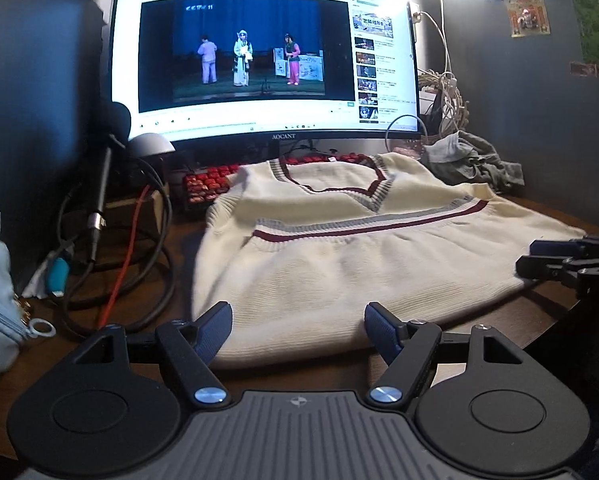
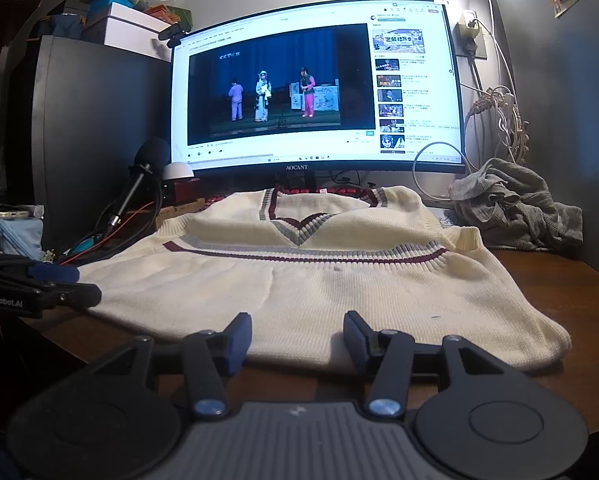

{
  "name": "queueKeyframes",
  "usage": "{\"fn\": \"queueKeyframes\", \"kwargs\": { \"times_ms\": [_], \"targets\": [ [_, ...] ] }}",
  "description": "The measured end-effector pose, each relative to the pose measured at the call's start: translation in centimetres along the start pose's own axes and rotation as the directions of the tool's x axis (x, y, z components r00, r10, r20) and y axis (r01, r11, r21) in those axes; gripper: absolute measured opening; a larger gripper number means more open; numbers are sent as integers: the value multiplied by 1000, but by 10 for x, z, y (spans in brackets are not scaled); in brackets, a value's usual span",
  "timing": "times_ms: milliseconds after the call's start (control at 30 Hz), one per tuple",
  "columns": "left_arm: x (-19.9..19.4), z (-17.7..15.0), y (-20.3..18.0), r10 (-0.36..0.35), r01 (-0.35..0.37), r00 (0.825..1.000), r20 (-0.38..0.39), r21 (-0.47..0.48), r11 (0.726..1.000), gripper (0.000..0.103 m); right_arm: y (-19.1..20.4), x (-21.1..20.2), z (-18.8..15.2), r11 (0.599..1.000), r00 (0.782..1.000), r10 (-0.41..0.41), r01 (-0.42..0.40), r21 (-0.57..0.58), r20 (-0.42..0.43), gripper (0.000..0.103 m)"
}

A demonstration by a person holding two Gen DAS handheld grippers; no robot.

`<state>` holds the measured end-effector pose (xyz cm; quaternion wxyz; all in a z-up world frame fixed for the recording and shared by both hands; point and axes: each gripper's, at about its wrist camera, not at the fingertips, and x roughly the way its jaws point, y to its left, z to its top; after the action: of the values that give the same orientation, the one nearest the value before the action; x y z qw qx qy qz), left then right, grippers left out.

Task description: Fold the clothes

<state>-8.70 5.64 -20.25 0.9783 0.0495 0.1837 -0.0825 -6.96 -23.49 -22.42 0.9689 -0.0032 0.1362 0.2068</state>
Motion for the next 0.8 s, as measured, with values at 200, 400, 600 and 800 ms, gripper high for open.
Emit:
{"fn": "queueKeyframes", "kwargs": {
  "times_ms": [200, 400, 600, 800],
  "targets": [
    [-2, -2, 14, 93, -93, 996, -6, 17, 996, 73, -1, 0, 0, 1000, 1000, 2, -2, -1, 2, 50],
    [-6, -4, 21, 172, -171, 985, -1, 112, 979, 74, -1, 0, 0, 1000, 1000, 2, -2, -3, 0, 50],
    [-6, -4, 15, 301, -295, 953, 26, 291, 910, 74, 0, 0, 1, 1000, 1000, 2, -2, -4, -3, 50],
    [-12, 5, 16, 275, -275, 961, 38, 271, 922, 73, 1, 1, 1, 1000, 1000, 2, -2, -5, -6, 50]
  ]
}}
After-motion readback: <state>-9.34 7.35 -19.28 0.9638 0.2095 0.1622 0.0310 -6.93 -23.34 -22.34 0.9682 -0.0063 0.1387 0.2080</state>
